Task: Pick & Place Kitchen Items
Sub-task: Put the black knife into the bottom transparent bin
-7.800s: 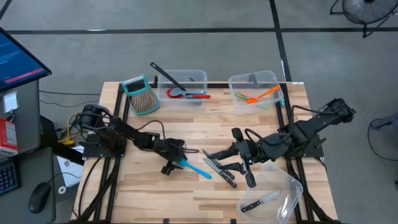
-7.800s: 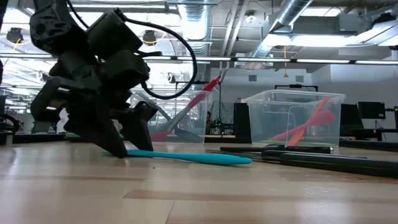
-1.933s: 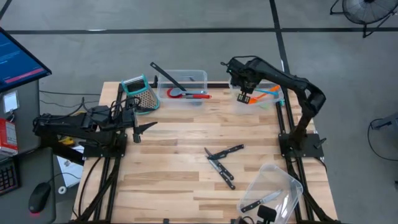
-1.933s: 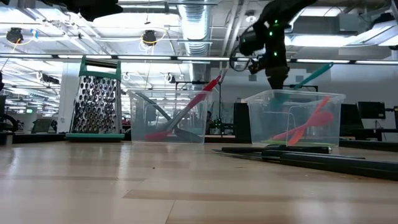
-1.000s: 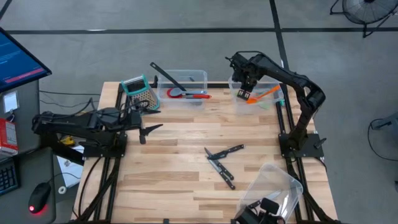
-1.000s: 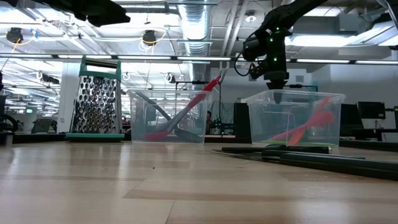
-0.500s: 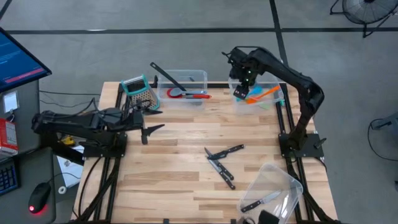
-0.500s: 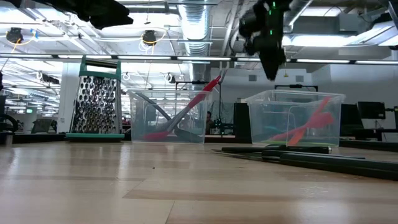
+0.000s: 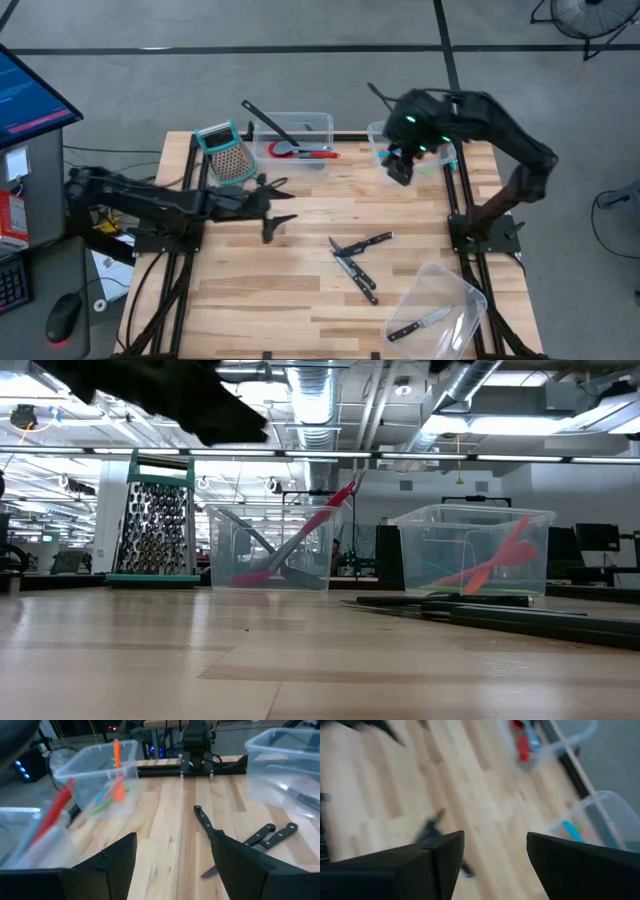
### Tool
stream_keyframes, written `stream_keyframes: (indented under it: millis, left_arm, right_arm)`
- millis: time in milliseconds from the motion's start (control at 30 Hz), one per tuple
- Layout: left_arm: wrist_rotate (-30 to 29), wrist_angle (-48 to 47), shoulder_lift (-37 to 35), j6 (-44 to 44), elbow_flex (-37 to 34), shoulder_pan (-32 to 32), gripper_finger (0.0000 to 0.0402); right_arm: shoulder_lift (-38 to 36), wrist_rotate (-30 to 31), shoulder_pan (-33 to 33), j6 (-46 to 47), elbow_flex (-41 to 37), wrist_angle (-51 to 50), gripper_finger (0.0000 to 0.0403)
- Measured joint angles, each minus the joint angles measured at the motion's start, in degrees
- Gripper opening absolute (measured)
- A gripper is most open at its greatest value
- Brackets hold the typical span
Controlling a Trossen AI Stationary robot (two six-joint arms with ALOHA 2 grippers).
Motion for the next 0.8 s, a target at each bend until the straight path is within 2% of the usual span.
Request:
stream_keyframes:
  millis: [67,167,367,600,800]
  left_arm:
    - [0.0,4.7,5.1,-0.9,0.0,0.0,0.0236]
    - [0.6,10.5,12.9,-1.9,1.3,0.0,0.0236]
    - [6.3,13.0,26.7,-1.6,10.3,-0.8,0.0236]
    - [7.1,13.2,37.4,0.3,21.3,-1.3,0.0236]
    - [7.1,13.2,44.8,0.2,28.7,-1.2,0.0236]
  right_arm:
    - [-1.9,0.9,4.0,3.8,0.0,0.0,0.0205]
    - [-3.6,5.6,10.1,8.1,0.0,0.0,0.0197]
    - [-5.5,14.9,19.2,13.9,0.0,0.0,0.0179]
    - [-5.1,16.8,24.5,16.5,-0.1,0.1,0.0165]
    - [-3.2,16.9,25.9,16.5,-0.1,0.2,0.0157]
